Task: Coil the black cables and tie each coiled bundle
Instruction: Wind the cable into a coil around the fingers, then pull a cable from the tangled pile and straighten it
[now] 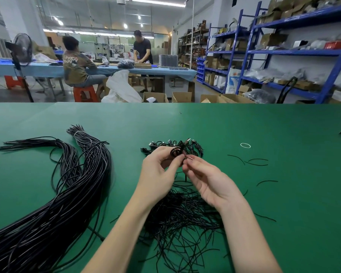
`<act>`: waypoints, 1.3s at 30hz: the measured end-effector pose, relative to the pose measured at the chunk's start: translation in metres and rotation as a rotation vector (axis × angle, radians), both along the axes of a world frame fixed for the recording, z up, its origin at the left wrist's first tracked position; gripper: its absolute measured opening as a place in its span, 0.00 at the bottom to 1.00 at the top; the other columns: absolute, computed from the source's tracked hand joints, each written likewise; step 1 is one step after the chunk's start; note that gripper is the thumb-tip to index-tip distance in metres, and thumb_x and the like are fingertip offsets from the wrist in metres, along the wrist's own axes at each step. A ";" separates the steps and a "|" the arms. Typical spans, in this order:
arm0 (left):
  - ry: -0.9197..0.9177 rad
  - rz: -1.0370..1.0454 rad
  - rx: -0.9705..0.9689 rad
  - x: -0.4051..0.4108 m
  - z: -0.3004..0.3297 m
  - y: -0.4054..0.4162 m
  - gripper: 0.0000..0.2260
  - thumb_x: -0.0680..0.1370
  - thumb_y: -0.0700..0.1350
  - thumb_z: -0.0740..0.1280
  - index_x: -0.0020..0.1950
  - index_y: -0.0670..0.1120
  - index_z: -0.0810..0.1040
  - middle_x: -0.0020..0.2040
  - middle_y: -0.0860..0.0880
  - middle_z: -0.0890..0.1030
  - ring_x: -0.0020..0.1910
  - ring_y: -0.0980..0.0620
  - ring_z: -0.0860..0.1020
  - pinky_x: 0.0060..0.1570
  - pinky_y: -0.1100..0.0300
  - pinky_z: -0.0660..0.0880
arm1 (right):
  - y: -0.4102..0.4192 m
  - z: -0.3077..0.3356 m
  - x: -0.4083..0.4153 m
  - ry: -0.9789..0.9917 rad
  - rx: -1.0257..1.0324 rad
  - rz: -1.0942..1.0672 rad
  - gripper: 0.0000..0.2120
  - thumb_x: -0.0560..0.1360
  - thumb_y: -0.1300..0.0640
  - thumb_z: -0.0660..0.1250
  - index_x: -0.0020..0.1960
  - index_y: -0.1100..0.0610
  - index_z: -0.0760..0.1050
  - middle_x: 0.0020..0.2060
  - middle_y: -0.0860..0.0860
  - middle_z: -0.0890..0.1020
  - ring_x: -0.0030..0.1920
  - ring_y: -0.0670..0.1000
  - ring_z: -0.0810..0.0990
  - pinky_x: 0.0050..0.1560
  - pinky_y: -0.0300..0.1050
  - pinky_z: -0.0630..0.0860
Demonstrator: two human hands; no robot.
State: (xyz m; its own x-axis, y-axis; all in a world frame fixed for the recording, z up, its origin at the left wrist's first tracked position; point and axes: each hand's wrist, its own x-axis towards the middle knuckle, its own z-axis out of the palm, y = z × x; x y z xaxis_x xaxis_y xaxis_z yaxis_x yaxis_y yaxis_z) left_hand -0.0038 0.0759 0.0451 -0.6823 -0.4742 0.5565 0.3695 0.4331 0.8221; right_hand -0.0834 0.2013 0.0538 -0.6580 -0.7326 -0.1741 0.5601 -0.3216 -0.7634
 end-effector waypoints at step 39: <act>-0.152 -0.069 0.390 0.000 0.005 0.004 0.03 0.75 0.41 0.75 0.44 0.47 0.88 0.43 0.48 0.87 0.46 0.51 0.86 0.49 0.61 0.80 | -0.001 -0.009 0.000 0.046 0.095 -0.081 0.07 0.67 0.68 0.76 0.45 0.68 0.84 0.36 0.57 0.85 0.33 0.47 0.84 0.33 0.33 0.80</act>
